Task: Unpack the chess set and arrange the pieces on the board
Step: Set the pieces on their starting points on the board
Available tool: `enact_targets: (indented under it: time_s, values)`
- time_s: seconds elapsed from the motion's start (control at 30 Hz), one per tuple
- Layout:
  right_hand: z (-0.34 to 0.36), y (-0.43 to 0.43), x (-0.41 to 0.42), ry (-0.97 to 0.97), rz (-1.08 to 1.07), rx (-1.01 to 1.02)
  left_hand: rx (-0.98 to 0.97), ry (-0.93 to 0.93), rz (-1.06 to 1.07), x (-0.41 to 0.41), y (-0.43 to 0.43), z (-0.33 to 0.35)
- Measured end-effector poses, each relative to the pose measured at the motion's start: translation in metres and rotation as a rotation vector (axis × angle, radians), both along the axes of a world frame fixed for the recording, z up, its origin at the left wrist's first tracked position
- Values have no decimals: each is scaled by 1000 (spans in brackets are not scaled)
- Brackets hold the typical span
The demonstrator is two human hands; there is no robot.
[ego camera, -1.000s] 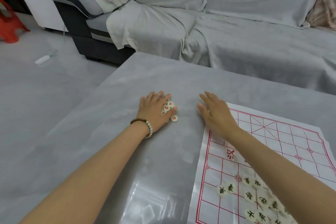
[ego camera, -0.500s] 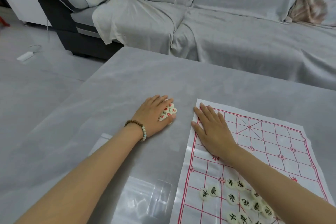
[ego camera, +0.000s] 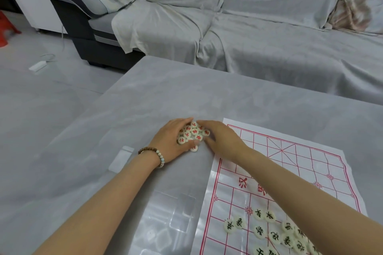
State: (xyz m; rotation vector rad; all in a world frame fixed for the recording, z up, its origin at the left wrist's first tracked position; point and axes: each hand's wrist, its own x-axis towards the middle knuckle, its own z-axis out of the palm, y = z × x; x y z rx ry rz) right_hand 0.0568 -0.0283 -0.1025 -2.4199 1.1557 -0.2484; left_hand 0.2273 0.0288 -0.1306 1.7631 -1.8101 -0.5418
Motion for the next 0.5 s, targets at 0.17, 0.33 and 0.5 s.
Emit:
enact_targets:
  time_s: [0.17,0.33,0.5]
  values:
    - [3,-10,4,-89,-39,-20,6,99,61,3,-2,-1]
    - [1,-15,6,-166,-64,-2,23,152,113,0,-8,2]
    - [6,-17,-7,-238,-81,-36,87,108,121,1,-19,13]
